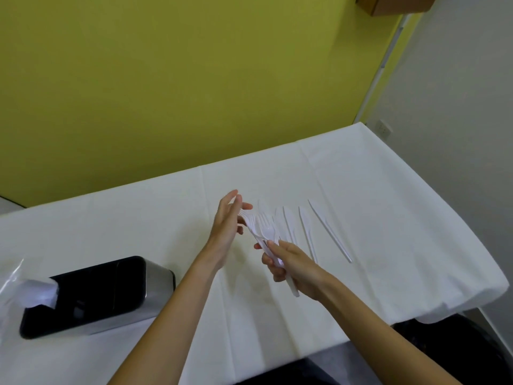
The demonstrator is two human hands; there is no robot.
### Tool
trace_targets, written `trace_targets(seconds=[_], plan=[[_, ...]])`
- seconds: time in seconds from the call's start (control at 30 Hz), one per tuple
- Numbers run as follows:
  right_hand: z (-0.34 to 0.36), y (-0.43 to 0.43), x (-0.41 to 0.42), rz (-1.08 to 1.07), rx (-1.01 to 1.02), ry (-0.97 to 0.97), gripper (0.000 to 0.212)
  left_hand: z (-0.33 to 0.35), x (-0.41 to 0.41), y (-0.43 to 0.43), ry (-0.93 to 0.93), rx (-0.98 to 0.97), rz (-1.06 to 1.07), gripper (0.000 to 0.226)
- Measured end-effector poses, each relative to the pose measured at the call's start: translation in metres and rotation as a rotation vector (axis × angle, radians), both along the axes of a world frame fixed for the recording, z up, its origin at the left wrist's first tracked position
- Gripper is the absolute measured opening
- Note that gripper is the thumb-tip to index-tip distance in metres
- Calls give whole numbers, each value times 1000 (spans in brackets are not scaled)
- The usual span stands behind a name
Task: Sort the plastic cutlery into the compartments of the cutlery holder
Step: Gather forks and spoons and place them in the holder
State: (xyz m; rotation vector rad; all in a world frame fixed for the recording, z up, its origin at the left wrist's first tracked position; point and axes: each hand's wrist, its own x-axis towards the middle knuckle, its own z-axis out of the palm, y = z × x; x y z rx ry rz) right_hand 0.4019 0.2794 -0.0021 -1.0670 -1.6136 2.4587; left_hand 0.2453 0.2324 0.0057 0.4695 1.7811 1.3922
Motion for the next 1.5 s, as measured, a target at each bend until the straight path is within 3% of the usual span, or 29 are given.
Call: trace_targets(seconds=[0.2, 0.33, 0.53, 0.9, 1.1, 1.5], plan=[[5, 3, 11, 33, 37, -16, 34, 7, -2, -10, 84, 22, -225, 18], [6, 2, 15, 62, 199, -82, 26, 8, 2, -9, 80, -32, -275, 19], [3, -5, 23, 33, 375, -82, 32, 5, 6, -6, 31, -79, -311, 25], [2, -3, 28, -5, 288, -50, 25, 4, 9, 0, -92, -71, -369, 19], [6, -3, 30, 25, 265, -13, 22, 2, 9, -1, 93, -139, -349, 22], [9, -5, 20, -44, 171, 8, 25, -1, 5, -3, 71, -144, -345, 28]])
